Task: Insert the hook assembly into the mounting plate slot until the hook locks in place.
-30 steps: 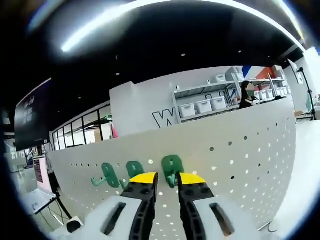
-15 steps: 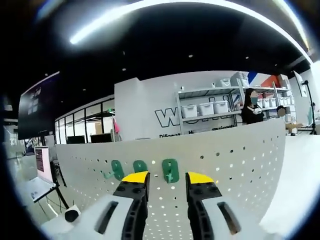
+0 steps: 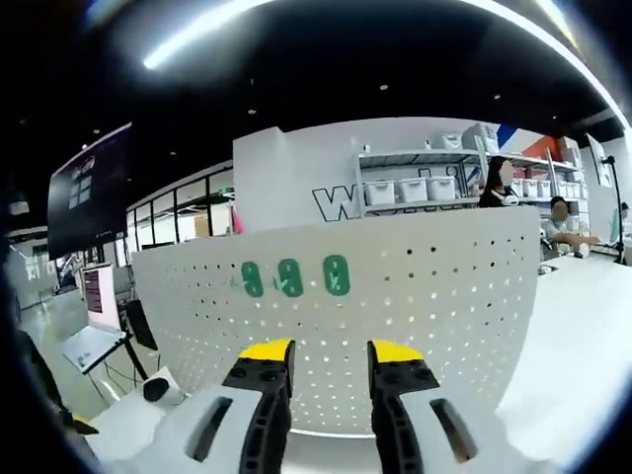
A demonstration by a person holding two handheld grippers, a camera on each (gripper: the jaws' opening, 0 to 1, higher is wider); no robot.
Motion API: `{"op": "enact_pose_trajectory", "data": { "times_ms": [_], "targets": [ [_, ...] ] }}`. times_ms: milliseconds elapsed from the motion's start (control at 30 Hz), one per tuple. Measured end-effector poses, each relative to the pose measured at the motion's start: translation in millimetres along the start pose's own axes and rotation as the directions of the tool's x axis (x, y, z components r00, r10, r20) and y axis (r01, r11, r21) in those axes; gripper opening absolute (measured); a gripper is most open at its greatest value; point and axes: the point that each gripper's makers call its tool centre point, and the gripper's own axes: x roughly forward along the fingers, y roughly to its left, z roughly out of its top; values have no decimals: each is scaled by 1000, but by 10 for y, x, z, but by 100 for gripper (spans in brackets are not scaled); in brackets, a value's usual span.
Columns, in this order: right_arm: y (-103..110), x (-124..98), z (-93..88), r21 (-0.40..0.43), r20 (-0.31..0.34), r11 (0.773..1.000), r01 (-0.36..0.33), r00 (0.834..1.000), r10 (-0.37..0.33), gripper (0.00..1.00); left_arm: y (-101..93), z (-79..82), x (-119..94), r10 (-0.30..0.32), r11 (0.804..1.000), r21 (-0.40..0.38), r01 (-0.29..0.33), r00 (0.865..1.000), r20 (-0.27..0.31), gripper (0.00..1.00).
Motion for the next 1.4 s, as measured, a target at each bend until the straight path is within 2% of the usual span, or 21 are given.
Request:
{"op": "enact_pose_trajectory", "data": {
  "times_ms": [200, 500, 600, 867, 1067, 1400],
  "targets": [
    [147, -206, -249, -8, -61, 1000, -29, 998, 29, 26, -60, 3, -96, -23, 1000, 7, 23, 1000, -18, 99],
    [301, -513, -670, -36, -147, 998, -49, 988, 44, 26, -49, 12, -207, -41, 999, 22, 41, 999, -34, 98],
    [341, -569, -780, -61, -181, 997, -54, 983, 42, 26, -40, 7, -226, -49, 999, 16, 49, 998, -33, 99],
    [480, -696, -994, -81, -222, 992, -100, 972, 80, 25, 17, -9, -264, -43, 999, 17, 44, 998, -45, 98],
    [533, -810, -1195, -75, -265, 990, -119, 959, 96, 25, 63, -23, -253, -37, 999, 12, 38, 998, -48, 98],
    [677, -1026, -1570, -76, -348, 980, -183, 926, 146, 25, 88, -73, -188, -29, 1000, 0, 29, 998, -58, 98]
  ]
}}
